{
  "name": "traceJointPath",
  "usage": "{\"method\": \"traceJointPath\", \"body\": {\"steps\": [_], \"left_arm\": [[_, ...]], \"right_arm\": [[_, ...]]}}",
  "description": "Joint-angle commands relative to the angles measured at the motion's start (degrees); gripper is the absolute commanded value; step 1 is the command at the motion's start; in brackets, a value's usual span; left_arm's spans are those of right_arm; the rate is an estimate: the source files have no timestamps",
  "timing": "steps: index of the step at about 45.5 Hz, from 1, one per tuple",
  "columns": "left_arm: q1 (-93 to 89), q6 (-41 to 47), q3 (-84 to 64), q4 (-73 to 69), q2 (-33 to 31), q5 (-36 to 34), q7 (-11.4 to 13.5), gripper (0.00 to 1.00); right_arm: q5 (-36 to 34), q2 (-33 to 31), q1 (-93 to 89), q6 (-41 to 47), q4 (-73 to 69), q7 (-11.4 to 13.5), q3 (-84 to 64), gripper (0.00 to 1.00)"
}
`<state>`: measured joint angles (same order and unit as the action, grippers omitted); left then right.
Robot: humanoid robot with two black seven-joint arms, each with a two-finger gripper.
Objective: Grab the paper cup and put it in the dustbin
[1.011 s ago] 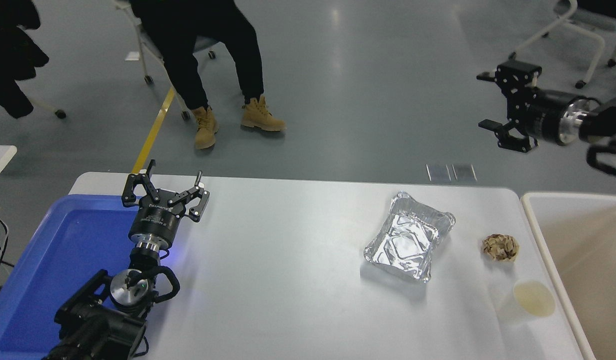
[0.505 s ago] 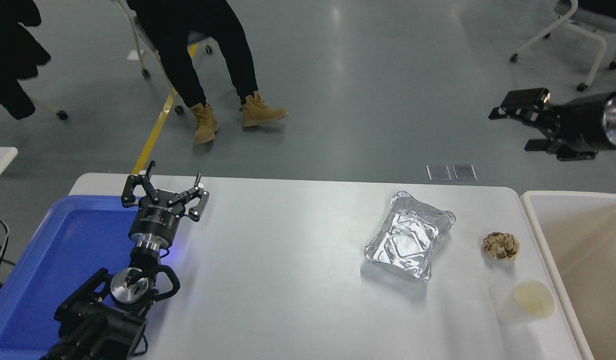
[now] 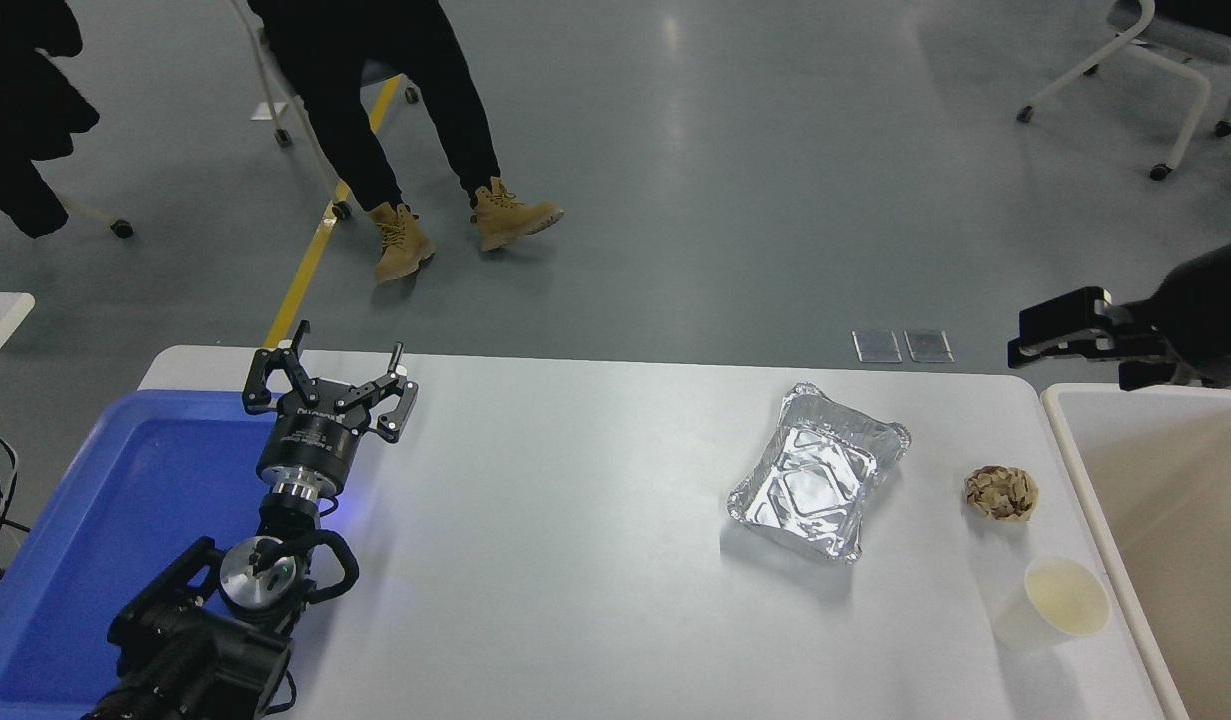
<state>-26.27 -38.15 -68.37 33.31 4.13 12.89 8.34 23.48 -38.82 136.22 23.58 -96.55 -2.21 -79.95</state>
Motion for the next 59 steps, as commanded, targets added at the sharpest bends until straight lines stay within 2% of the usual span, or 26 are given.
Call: {"method": "traceJointPath", "body": {"steps": [1, 17, 34, 59], "left_arm": [[0.00, 0.01, -0.01, 0.00, 0.00, -0.06, 0.01, 0.99], [0.00, 0.01, -0.01, 0.00, 0.00, -0.06, 0.01, 0.99], [0.00, 0.01, -0.01, 0.00, 0.00, -0.06, 0.01, 0.99], [0.00, 0.01, -0.01, 0.00, 0.00, -0.06, 0.01, 0.99]], "right_arm": [[4.46, 2.52, -1.83, 0.86, -2.24, -1.04, -4.16, 1.00], [13.52, -1.35, -13.52, -2.83, 0.83, -0.95, -5.04, 1.00], [14.13, -1.26, -33.82, -8.99, 11.64, -0.95, 6.55, 1.00], [16.59, 0.76, -51.14, -14.17, 22.10, -1.04, 14.56, 1.00]]}}
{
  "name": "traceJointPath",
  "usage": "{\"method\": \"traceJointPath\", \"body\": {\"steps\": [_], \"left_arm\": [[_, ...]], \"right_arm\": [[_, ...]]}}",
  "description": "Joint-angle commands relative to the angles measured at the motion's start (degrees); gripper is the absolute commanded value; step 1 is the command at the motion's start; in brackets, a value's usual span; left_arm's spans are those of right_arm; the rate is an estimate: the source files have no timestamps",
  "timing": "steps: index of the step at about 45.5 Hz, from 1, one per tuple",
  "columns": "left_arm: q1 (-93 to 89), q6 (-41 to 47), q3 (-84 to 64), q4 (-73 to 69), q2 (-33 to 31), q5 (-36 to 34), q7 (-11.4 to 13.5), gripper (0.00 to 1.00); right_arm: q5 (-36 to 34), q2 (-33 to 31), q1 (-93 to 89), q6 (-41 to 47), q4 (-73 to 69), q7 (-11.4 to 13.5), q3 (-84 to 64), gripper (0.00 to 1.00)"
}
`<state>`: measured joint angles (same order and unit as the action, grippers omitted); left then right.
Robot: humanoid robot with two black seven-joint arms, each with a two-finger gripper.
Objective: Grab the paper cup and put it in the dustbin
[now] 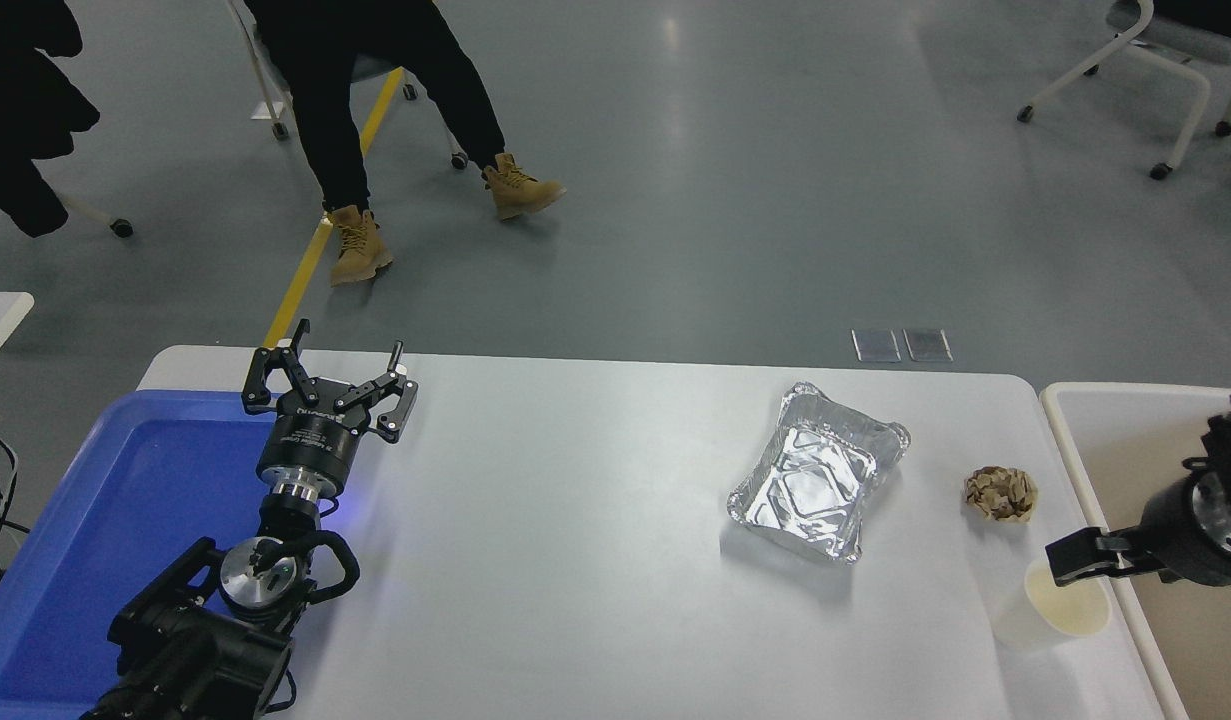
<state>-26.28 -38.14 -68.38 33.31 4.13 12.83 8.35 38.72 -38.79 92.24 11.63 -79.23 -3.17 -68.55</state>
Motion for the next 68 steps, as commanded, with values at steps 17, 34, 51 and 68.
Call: {"method": "traceJointPath", "body": {"steps": [17, 34, 51, 68], "left_arm": [[0.00, 0.00, 0.00, 0.00, 0.00, 0.00, 0.00, 0.99], [0.00, 0.00, 0.09, 0.00, 0.00, 0.00, 0.00, 0.99], [0.00, 0.00, 0.09, 0.00, 0.00, 0.00, 0.00, 0.99], [0.00, 0.00, 0.09, 0.00, 0.00, 0.00, 0.00, 0.99]], "right_arm": [[3.29, 1.44, -11.47, -4.95, 9.18, -0.96, 3.77, 0.94], [5.40, 1.61, -13.40, -5.82, 9.35, -1.48, 3.86, 0.22], [5.05, 0.65, -12.88, -7.14, 9.18, -1.31, 4.39, 0.00], [5.32, -3.22, -8.66, -7.93, 6.20, -1.40, 3.51, 0.00]]}}
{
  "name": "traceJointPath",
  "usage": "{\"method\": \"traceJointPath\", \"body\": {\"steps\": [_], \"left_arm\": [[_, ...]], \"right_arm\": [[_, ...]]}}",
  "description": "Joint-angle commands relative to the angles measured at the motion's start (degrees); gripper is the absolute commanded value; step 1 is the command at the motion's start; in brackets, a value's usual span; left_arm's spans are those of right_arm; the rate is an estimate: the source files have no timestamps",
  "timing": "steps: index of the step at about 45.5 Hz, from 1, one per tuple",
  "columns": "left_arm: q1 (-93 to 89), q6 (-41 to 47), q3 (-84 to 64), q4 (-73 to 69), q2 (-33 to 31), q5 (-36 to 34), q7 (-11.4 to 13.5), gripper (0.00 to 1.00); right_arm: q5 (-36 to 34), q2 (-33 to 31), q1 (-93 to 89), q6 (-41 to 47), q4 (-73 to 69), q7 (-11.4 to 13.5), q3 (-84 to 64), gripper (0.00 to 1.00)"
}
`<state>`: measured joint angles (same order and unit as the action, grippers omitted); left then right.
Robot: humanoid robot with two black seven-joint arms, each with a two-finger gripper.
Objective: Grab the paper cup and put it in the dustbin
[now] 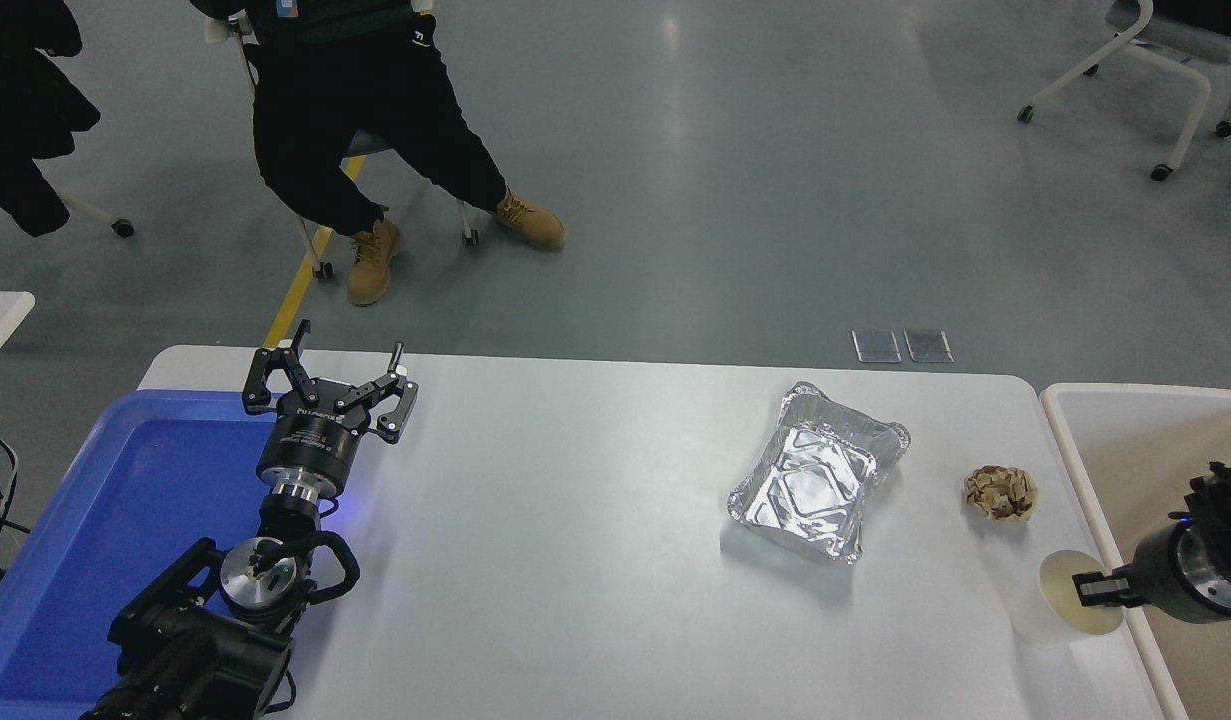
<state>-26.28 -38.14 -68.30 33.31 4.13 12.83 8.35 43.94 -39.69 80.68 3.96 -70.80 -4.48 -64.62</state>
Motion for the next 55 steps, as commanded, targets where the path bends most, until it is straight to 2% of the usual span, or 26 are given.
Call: {"method": "traceJointPath", "body": {"steps": [1, 8, 28, 36, 44, 55], "left_arm": [[0.00, 0.00, 0.01, 0.00, 0.00, 0.00, 0.00, 0.99], [0.00, 0.00, 0.01, 0.00, 0.00, 0.00, 0.00, 0.99], [0.00, 0.00, 0.01, 0.00, 0.00, 0.00, 0.00, 0.99], [0.00, 0.00, 0.01, 0.00, 0.00, 0.00, 0.00, 0.99], [0.00, 0.00, 0.01, 0.00, 0.00, 0.09, 0.00, 0.99], [0.00, 0.00, 0.01, 0.00, 0.00, 0.09, 0.00, 0.99]], "right_arm": [[0.09, -2.84, 3.51, -0.19, -2.85, -0.09, -0.51, 0.00], [0.18, -6.62, 8.52, 1.22, -6.19, -0.09, -1.21, 0.00], [1.14, -9.44, 39.28, 9.39, -17.09, -0.88, -12.63, 0.00], [2.90, -7.86, 48.95, 15.36, -17.27, -3.95, -17.21, 0.00], [2.29, -4.34, 55.63, 20.91, -17.27, -5.71, -18.00, 0.00], [0.80, -2.40, 60.12, 22.14, -17.27, -6.77, -18.27, 0.00]]}}
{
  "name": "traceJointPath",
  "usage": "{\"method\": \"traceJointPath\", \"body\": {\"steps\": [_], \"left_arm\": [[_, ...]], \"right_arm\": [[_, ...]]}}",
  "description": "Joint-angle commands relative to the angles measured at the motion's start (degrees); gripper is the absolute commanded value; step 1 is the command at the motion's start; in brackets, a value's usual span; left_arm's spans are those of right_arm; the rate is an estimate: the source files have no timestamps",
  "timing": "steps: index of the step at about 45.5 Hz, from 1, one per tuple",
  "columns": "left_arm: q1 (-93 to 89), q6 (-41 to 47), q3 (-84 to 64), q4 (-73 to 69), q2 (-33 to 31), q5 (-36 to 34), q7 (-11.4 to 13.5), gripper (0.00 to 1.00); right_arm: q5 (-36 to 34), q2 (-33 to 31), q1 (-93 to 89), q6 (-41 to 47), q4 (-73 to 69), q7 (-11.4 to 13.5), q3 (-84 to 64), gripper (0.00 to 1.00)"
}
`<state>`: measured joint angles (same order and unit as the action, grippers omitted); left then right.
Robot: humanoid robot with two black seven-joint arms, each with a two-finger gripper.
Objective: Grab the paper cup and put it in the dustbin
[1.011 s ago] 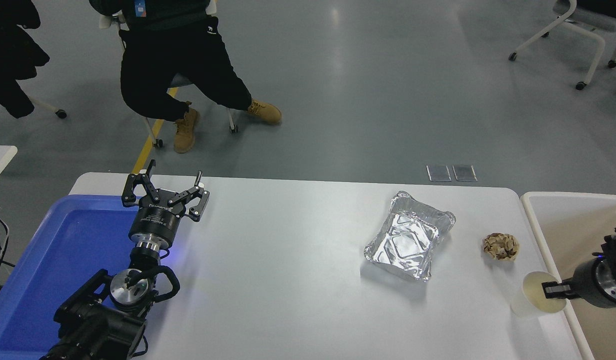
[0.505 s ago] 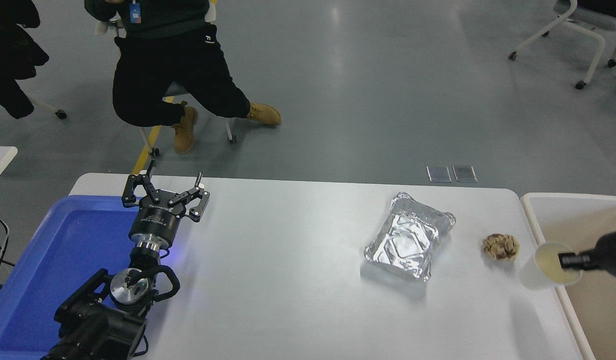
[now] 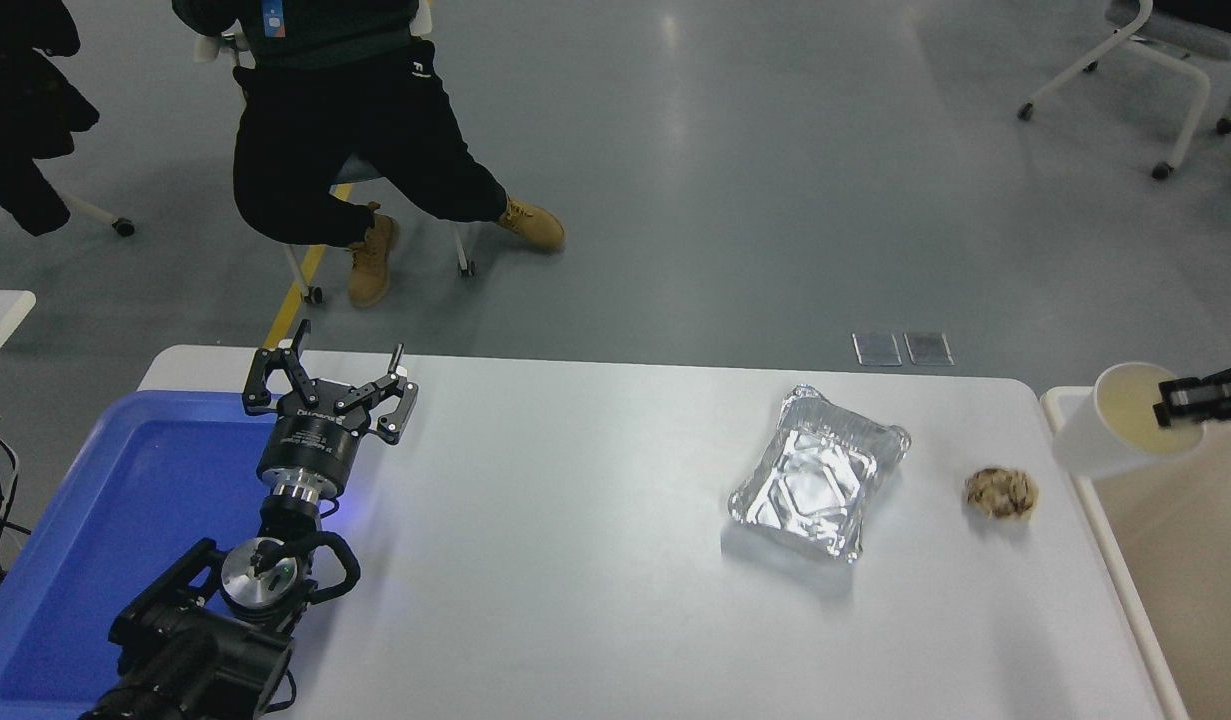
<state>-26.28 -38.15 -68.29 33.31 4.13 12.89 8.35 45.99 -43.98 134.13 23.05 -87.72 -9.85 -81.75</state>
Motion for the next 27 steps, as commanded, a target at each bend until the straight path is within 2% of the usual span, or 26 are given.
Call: {"method": "traceJointPath", "body": {"steps": [1, 14, 18, 27], "left_arm": [[0.00, 0.00, 0.00, 0.00, 0.00, 0.03, 0.00, 0.99], [0.00, -0.09, 0.00, 0.00, 0.00, -0.06, 0.00, 0.99], [0.00, -0.09, 0.00, 0.00, 0.00, -0.06, 0.00, 0.99], [0.00, 0.00, 0.00, 0.00, 0.00, -0.06, 0.00, 0.99]], "right_arm": [[-1.51, 1.88, 7.02, 3.23, -0.34, -1.40, -1.05, 0.00], [-2.22, 1.35, 5.44, 3.67, 0.80, -1.31, -0.17, 0.00], [-5.20, 0.74, 3.95, 3.58, 1.06, -1.05, 1.85, 0.00], [-11.53, -6.02, -1.41, 2.88, 9.05, -0.78, 5.01, 0.00]]}}
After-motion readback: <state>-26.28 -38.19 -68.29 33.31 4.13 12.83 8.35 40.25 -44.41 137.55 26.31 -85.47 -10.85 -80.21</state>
